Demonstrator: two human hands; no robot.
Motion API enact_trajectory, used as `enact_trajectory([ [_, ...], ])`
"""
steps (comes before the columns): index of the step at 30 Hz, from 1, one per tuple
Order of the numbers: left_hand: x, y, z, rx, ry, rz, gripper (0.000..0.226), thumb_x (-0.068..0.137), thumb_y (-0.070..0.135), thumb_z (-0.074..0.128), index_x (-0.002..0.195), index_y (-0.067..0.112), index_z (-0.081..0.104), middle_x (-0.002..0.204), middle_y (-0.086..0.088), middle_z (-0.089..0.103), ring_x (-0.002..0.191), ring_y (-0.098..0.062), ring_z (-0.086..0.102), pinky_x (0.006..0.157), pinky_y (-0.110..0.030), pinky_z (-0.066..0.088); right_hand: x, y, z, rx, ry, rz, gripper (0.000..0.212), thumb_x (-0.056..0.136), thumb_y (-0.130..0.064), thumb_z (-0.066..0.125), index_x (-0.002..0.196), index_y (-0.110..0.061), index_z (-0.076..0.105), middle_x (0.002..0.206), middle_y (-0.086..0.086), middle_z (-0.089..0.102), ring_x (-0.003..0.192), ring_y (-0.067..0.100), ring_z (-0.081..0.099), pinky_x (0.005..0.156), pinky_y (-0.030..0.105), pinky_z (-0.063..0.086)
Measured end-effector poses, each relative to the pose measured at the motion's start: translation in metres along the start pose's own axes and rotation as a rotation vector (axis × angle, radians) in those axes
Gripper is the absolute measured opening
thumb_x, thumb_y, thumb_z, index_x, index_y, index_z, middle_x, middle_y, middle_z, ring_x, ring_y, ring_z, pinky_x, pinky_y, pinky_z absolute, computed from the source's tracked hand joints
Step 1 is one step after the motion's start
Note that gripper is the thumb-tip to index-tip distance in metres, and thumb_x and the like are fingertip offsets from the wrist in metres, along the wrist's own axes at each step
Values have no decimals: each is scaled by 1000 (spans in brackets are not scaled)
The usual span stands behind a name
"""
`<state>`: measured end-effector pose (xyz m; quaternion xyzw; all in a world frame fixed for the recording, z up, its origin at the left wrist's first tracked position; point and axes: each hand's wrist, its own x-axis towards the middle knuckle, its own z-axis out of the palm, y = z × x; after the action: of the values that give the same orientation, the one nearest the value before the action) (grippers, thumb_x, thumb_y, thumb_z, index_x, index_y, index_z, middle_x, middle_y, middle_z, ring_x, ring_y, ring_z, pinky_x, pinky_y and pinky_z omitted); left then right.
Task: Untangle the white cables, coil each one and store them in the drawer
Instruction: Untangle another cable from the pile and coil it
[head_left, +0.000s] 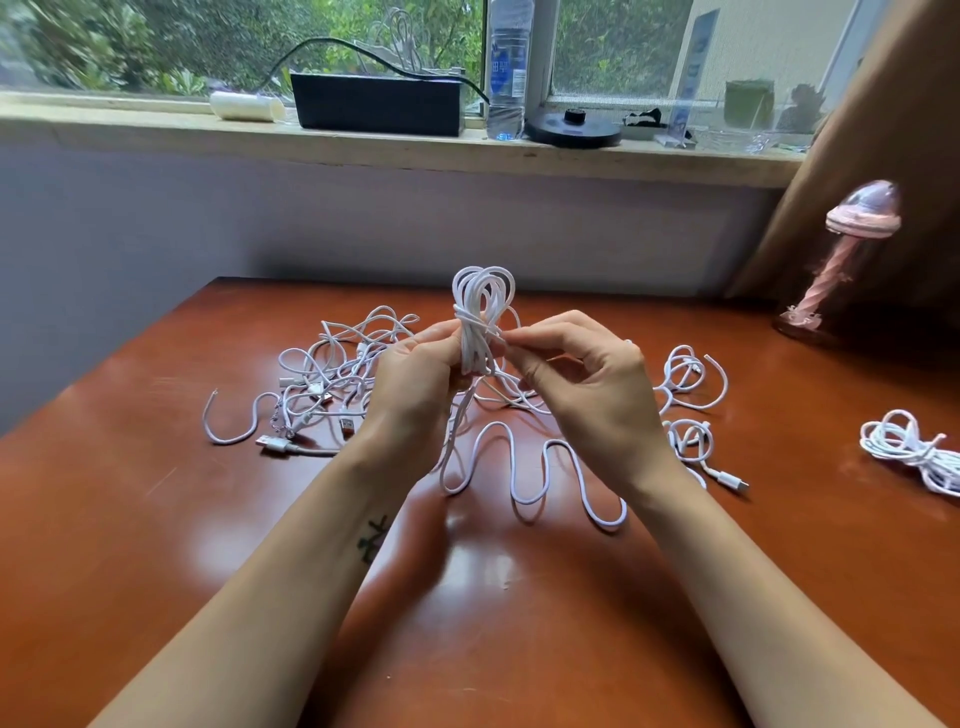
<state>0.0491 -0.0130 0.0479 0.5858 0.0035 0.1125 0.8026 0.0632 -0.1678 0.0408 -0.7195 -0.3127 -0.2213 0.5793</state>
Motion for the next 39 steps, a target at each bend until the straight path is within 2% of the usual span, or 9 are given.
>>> enact_trajectory([
  [7, -4, 0, 5, -54, 11, -7, 40, 87, -9, 52, 69, 13, 79, 71, -2, 70, 58, -8, 56, 57, -16, 44, 1, -2, 0, -90, 5, -38, 11, 87, -9, 79, 99, -10, 80, 87, 5, 68, 78, 15, 68, 71, 28, 55],
  [10, -6, 0, 8, -55, 26, 6, 38, 89, -7, 54, 71, 13, 80, 71, -1, 71, 60, -8, 59, 57, -16, 47, 1, -2, 1, -133, 25, -53, 11, 87, -9, 79, 97, -11, 81, 85, 4, 69, 76, 14, 68, 70, 25, 54],
  [13, -8, 0, 10, -43, 43, 22, 28, 90, -6, 55, 83, 9, 77, 73, -1, 72, 64, -8, 62, 59, -15, 49, 0, -4, 2, -104, 61, -2, 10, 85, -8, 80, 94, -13, 80, 84, 2, 71, 73, 12, 69, 69, 20, 54],
  [19, -8, -3, 10, -11, 47, 74, 19, 95, -2, 57, 92, 4, 75, 76, -2, 73, 69, -9, 66, 64, -17, 52, -1, -9, 4, 14, 65, 132, 10, 85, -12, 82, 94, -12, 77, 82, -1, 75, 71, 11, 72, 68, 28, 59],
  [22, -8, -2, 11, -68, 46, 41, 21, 94, -4, 57, 87, 5, 74, 73, -2, 72, 68, -11, 66, 65, -19, 53, -1, -11, 4, 72, 68, 152, 19, 85, -16, 83, 96, -17, 68, 75, 1, 72, 67, 21, 69, 64, 33, 57],
  [27, -9, 2, 11, -166, 29, -20, 28, 89, -11, 53, 78, 4, 75, 81, -13, 74, 73, -18, 70, 65, -22, 56, -1, -13, 3, 44, -6, 127, 15, 87, -14, 80, 94, -18, 68, 73, 2, 70, 66, 23, 66, 62, 32, 56],
  [32, -13, 2, 14, -114, 30, -7, 18, 91, -8, 56, 87, 0, 72, 67, -3, 71, 58, -9, 66, 56, -16, 51, 0, -11, 2, 25, -49, 146, 27, 88, -12, 78, 104, -24, 61, 72, 8, 63, 63, 29, 61, 59, 39, 53],
  [36, -12, -3, 14, -55, 29, 4, 13, 92, -2, 61, 95, 2, 73, 66, 1, 69, 56, -5, 61, 55, -15, 48, 0, -11, 2, 11, -40, 157, 35, 88, -8, 75, 116, -26, 65, 69, 3, 58, 58, 14, 54, 58, 34, 51],
  [39, -10, -5, 14, -56, 37, 9, 11, 95, 1, 61, 95, 2, 73, 67, 3, 70, 55, -4, 61, 54, -14, 48, 0, -7, 2, 33, -33, 184, 30, 88, -9, 75, 113, -24, 68, 71, 7, 63, 63, 26, 59, 62, 42, 55],
])
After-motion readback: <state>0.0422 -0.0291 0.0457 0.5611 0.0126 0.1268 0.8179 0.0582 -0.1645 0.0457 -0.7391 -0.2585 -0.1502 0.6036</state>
